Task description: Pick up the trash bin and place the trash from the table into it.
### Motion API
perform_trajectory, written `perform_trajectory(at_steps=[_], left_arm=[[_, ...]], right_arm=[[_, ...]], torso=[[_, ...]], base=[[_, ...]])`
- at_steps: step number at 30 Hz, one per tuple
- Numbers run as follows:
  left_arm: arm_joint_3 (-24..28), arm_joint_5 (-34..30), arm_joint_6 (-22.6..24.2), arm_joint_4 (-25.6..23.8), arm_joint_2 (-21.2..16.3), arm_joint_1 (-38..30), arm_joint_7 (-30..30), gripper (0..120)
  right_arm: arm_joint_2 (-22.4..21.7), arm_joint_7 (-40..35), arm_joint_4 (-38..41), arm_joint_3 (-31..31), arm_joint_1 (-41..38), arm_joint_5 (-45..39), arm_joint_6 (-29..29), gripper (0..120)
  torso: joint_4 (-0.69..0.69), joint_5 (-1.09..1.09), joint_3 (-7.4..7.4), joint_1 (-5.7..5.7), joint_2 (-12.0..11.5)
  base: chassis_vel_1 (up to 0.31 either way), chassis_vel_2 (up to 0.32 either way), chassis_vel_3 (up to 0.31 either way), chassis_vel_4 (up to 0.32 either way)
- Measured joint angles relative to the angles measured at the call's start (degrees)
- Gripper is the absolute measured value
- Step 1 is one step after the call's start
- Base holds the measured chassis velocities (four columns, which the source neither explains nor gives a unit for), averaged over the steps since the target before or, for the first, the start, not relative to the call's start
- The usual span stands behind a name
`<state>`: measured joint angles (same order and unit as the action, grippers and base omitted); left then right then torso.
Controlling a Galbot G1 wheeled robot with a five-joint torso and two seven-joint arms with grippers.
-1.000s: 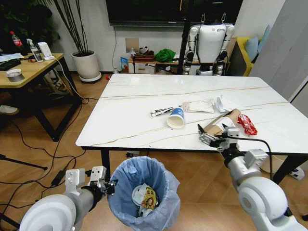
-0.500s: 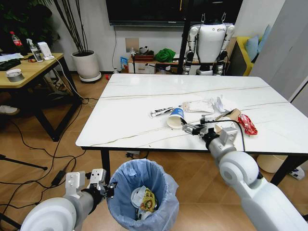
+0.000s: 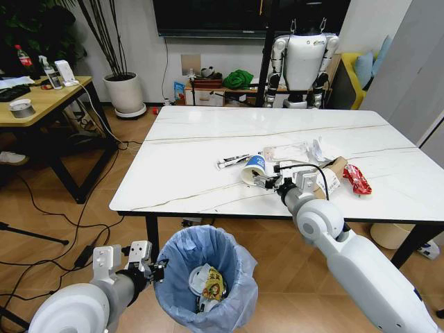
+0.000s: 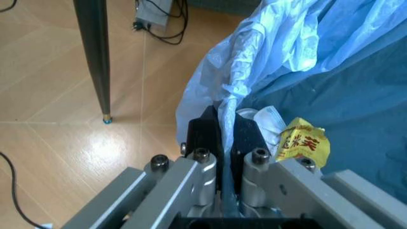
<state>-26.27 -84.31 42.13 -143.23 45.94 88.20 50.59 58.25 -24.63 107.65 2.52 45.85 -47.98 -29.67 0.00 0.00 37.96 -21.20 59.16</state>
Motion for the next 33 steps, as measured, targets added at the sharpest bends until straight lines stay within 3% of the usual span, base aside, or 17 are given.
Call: perform_trajectory(at_steps=[11, 14, 18, 21, 33], left_arm=[[-0.1, -0.2, 0.0, 0.0, -0.1, -0.3, -0.1, 0], [-0.1, -0.2, 0.0, 0.0, -0.3, -0.4, -0.1, 0], [-0.1, -0.2, 0.0, 0.0, -0.3, -0.4, -0.1, 0], [-0.1, -0.3, 0.0, 0.0, -0.3, -0.4, -0.2, 0], [-0.2, -0.3, 0.0, 0.0, 0.1, -0.7, -0.2, 0]], right_arm=[[0.7, -0.2, -0.7, -0.1, -0.3, 0.3, 0.5, 43], [0.8, -0.3, -0.7, 0.0, -0.3, 0.4, 0.8, 28], [0.8, -0.3, -0.7, 0.0, -0.3, 0.4, 0.9, 20], [1.0, -0.3, -0.8, 0.0, -0.2, 0.5, 1.2, 3], [-0.3, -0.4, 3.0, 1.8, 0.0, -1.5, 2.1, 0]], torso=[[0.00, 0.00, 0.00, 0.00, 0.0], [0.00, 0.00, 0.00, 0.00, 0.0], [0.00, 0.00, 0.00, 0.00, 0.0], [0.00, 0.00, 0.00, 0.00, 0.0], [0.01, 0.01, 0.00, 0.00, 0.0]], base=[[0.000, 0.000, 0.000, 0.000], [0.000, 0.000, 0.000, 0.000], [0.000, 0.000, 0.000, 0.000], [0.000, 0.000, 0.000, 0.000], [0.000, 0.000, 0.000, 0.000]])
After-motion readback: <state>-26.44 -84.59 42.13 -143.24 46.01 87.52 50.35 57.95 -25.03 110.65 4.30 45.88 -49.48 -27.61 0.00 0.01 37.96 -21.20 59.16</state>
